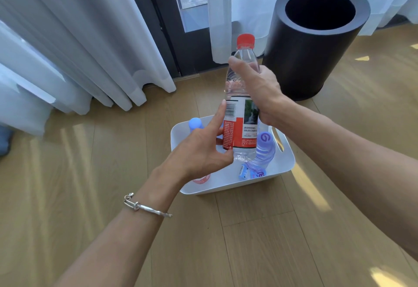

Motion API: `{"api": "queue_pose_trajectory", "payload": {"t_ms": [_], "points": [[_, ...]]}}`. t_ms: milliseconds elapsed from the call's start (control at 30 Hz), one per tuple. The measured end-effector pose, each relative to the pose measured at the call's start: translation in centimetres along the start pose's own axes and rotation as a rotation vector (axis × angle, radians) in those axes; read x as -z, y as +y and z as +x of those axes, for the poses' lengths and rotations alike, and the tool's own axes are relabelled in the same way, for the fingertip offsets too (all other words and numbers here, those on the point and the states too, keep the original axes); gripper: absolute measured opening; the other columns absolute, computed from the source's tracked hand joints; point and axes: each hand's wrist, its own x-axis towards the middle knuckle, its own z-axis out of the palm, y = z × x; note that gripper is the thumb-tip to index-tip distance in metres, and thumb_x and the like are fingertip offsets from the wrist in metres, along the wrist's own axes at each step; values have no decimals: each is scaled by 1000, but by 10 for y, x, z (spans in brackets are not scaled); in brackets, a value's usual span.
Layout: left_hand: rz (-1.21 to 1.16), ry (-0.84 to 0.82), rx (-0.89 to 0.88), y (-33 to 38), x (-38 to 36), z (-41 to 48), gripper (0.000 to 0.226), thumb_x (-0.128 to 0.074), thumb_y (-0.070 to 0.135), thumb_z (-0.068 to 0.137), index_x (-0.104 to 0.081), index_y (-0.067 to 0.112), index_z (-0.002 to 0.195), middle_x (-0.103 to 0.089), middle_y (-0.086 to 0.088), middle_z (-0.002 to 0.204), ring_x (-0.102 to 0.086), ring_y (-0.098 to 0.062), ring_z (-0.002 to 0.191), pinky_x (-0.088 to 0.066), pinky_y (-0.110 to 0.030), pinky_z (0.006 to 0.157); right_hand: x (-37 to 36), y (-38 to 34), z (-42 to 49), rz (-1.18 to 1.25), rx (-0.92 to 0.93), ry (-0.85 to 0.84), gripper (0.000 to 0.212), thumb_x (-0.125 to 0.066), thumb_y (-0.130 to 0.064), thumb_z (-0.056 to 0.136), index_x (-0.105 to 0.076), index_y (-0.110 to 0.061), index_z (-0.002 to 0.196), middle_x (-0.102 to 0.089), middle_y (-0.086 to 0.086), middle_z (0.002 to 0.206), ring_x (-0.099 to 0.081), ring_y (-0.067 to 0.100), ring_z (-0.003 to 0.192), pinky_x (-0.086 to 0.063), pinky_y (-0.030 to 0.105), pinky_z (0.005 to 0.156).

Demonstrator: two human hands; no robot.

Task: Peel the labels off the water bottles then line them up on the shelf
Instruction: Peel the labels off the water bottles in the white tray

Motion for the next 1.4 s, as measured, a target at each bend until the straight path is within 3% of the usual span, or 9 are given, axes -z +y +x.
{"api": "queue_pose_trajectory", "payload": {"t_ms": [200, 500, 600, 667, 800, 1067, 1167, 1300, 1400], "points": [[-29, 48, 38, -2, -6, 4, 101, -64, 21, 86, 13, 48, 146, -61, 19, 117, -57, 1, 110, -47, -27, 100, -4, 1, 2, -19, 18, 24, 57, -71, -54, 73, -57, -15, 112, -66, 2, 96, -68, 17, 85, -57, 41, 84], [-43, 63, 75, -6, -9, 4, 99, -63, 30, 85, 13, 56, 142, -53, 37, 111, -51, 6, 118, -47, -37, 102, -2, 3, 2, -32, 29, 28, 57, -71, -57, 69, -57, -19, 109, -68, 3, 101, -69, 18, 91, -56, 44, 87], [-18, 73, 82, -4, -10, 3, 95, -56, 39, 78, 15, 66, 134, -49, 52, 99, -51, 6, 118, -50, -41, 97, -2, 3, 2, -25, 30, 30, 54, -71, -55, 72, -57, -19, 110, -67, 2, 101, -69, 17, 91, -56, 43, 87], [5, 95, 79, -2, -12, 2, 94, -53, 37, 76, 16, 65, 133, -54, 44, 106, -55, 1, 115, -51, -42, 94, -3, 2, 1, -18, 33, 32, 52, -71, -53, 74, -57, -19, 109, -67, 2, 100, -69, 16, 90, -56, 42, 87], [50, 185, 45, -2, -13, 4, 89, -51, 15, 90, 10, 43, 149, -62, 16, 126, -64, -8, 96, -54, -36, 88, -4, 2, 0, 3, 18, 28, 50, -72, -54, 73, -59, -18, 105, -68, 3, 98, -69, 18, 89, -56, 43, 87], [-109, 113, 64, -2, -8, 3, 91, -66, 32, 88, 0, 41, 151, -60, 19, 129, -59, 3, 110, -37, -20, 94, 1, -1, -1, 3, 32, 20, 45, -69, -51, 79, -55, -20, 107, -66, 1, 96, -68, 17, 89, -55, 42, 89], [-136, 123, 66, -6, -7, 4, 95, -71, 33, 84, -4, 40, 151, -62, 19, 127, -60, 5, 108, -37, -20, 92, 1, 0, -1, -8, 34, 10, 43, -69, -52, 79, -56, -21, 105, -67, 1, 96, -68, 17, 89, -54, 43, 90], [-116, 87, 38, -7, -4, 1, 90, -69, 26, 86, -8, 37, 152, -59, 28, 113, -60, 9, 98, -40, -1, 81, 2, 2, 0, -10, 13, 13, 47, -69, -54, 77, -57, -20, 106, -67, 1, 95, -69, 18, 89, -55, 44, 90], [-98, 85, 6, -5, -3, -1, 82, -66, 21, 88, -15, 36, 151, -58, 27, 108, -61, 5, 99, -45, -11, 89, 3, 4, 2, -15, 12, 4, 47, -68, -54, 77, -57, -19, 107, -67, 2, 96, -68, 18, 89, -55, 44, 90]]}}
